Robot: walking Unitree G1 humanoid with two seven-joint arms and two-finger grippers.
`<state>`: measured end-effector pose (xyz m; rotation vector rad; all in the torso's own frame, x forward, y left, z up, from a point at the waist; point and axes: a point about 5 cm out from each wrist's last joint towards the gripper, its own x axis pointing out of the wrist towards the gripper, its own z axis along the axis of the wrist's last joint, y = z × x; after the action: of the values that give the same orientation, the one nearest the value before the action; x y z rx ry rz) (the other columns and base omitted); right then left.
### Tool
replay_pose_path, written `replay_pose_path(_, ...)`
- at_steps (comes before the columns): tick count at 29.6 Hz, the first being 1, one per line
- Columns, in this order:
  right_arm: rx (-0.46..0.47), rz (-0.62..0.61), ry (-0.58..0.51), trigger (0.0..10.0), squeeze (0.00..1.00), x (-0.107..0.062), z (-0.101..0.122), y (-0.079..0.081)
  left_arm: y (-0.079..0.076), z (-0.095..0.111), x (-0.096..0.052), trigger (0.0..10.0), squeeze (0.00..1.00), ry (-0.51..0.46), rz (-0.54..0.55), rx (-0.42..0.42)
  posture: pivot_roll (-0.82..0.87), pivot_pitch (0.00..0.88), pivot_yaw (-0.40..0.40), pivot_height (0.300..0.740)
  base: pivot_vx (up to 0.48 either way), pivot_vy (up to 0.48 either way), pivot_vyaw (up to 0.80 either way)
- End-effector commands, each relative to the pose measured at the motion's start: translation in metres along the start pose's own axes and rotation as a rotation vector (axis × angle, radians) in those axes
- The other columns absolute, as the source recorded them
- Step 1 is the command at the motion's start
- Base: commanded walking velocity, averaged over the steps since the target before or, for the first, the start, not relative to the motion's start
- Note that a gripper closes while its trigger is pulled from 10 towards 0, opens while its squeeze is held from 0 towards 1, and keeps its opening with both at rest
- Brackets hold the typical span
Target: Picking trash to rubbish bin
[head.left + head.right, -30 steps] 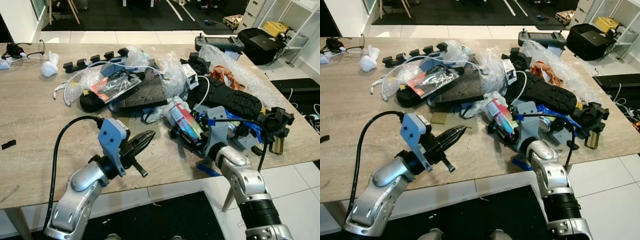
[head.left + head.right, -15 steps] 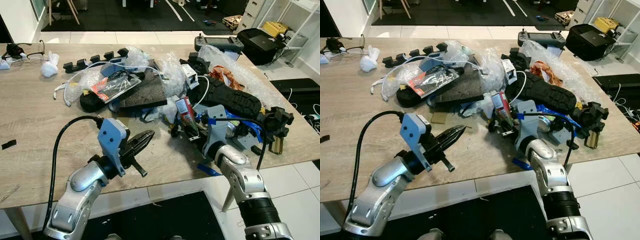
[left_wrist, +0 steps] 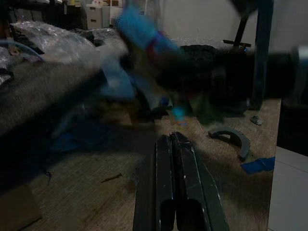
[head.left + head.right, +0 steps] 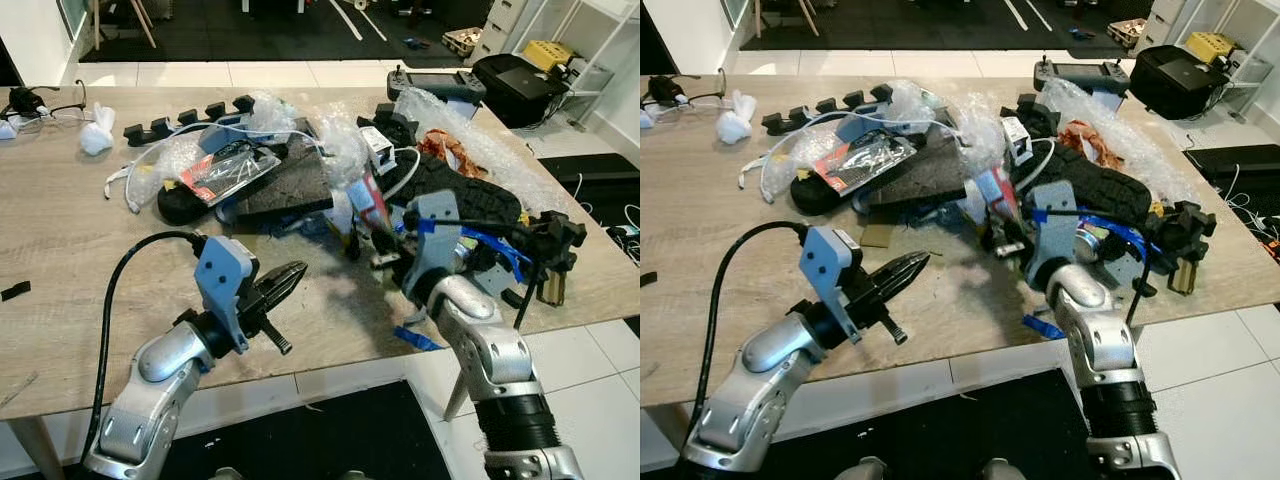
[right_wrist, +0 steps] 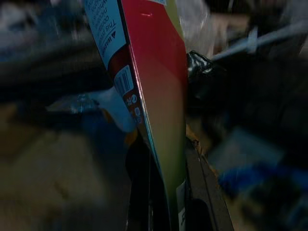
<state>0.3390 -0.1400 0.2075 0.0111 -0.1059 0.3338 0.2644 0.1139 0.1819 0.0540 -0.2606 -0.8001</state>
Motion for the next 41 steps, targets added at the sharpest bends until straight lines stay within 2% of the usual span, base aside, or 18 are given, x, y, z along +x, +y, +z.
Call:
replay_pose_path(1, 0.001, -0.029, -0.061, 10.0, 0.0, -0.003, 0.008, -0.006, -0.002, 0.002, 0.0, 10.0, 0.0, 0.002, -0.021, 0.009, -0.01, 0.179, -0.066, 0.74, 0.0, 0.0, 0.0)
replay_pose_path(3, -0.002, -0.032, -0.063, 10.0, 0.0, -0.003, 0.009, -0.006, -0.002, 0.002, 0.0, 10.0, 0.0, 0.002, -0.022, 0.009, -0.01, 0.179, -0.066, 0.74, 0.0, 0.0, 0.0)
replay_pose_path(7, -0.026, -0.037, 0.002, 10.0, 0.0, -0.004, 0.001, -0.008, -0.003, 0.002, 0.0, 10.0, 0.0, 0.003, -0.025, 0.006, -0.01, 0.178, -0.068, 0.74, 0.0, 0.0, 0.0)
replay_pose_path(8, -0.027, -0.039, 0.025, 10.0, 0.57, -0.006, -0.003, -0.008, -0.003, 0.002, 0.0, 10.0, 0.0, 0.004, -0.026, 0.006, -0.01, 0.178, -0.068, 0.74, 0.0, 0.0, 0.0)
replay_pose_path(9, -0.027, -0.039, 0.025, 10.0, 0.57, -0.006, -0.003, -0.008, -0.003, 0.002, 0.0, 10.0, 0.0, 0.004, -0.026, 0.006, -0.01, 0.178, -0.068, 0.74, 0.0, 0.0, 0.0)
replay_pose_path(10, -0.035, -0.05, 0.089, 10.0, 1.0, -0.009, -0.014, -0.008, -0.004, 0.001, -0.001, 10.0, 0.0, 0.006, -0.029, 0.004, -0.01, 0.178, -0.068, 0.74, 0.0, 0.0, 0.0)
replay_pose_path(12, -0.04, -0.055, 0.112, 10.0, 1.0, -0.011, -0.018, -0.008, -0.004, 0.001, -0.001, 10.0, 0.0, 0.007, -0.031, 0.003, -0.01, 0.178, -0.068, 0.74, 0.0, 0.0, 0.0)
replay_pose_path(13, -0.04, -0.049, 0.137, 10.0, 0.93, -0.012, -0.022, -0.007, -0.004, 0.001, -0.001, 10.0, 0.0, 0.008, -0.034, 0.001, -0.01, 0.178, -0.068, 0.74, 0.0, 0.0, 0.0)
replay_pose_path(14, -0.044, -0.032, 0.179, 10.0, 0.0, -0.013, -0.029, -0.005, -0.005, 0.001, -0.001, 10.0, 0.0, 0.011, -0.04, -0.001, -0.01, 0.183, -0.066, 0.74, 0.0, 0.0, 0.0)
replay_pose_path(18, -0.045, -0.007, 0.247, 10.0, 0.0, -0.015, -0.042, -0.003, -0.006, 0.0, -0.001, 10.0, 0.0, 0.018, -0.048, -0.002, -0.01, 0.184, -0.066, 0.74, 0.0, 0.0, 0.0)
replay_pose_path(25, -0.02, 0.013, 0.25, 10.0, 0.0, -0.013, -0.043, 0.0, -0.004, 0.0, -0.001, 10.0, 0.0, 0.019, -0.037, 0.006, 0.0, 0.186, -0.067, 0.74, 0.0, 0.0, 0.0)
replay_pose_path(26, -0.013, 0.021, 0.247, 3.6, 0.0, -0.013, -0.042, 0.001, -0.004, 0.0, -0.001, 10.0, 0.0, 0.019, -0.037, 0.006, 0.0, 0.186, -0.067, 0.74, 0.0, 0.0, 0.0)
replay_pose_path(27, -0.005, 0.031, 0.245, 0.0, 0.0, -0.012, -0.042, 0.002, -0.004, 0.0, -0.001, 10.0, 0.0, 0.019, -0.037, 0.007, 0.0, 0.185, -0.067, 0.74, 0.0, 0.0, 0.0)
replay_pose_path(37, 0.024, 0.061, 0.239, 0.0, 0.0, -0.013, -0.04, 0.005, -0.003, 0.001, 0.0, 10.0, 0.0, 0.018, -0.037, 0.009, 0.0, 0.186, -0.064, 0.74, 0.0, 0.0, 0.0)
replay_pose_path(41, 0.052, 0.069, 0.196, 0.0, 0.0, -0.01, -0.03, 0.006, -0.003, 0.001, 0.0, 10.0, 0.0, 0.019, -0.036, 0.01, 0.0, 0.189, -0.064, 0.74, 0.0, 0.0, 0.0)
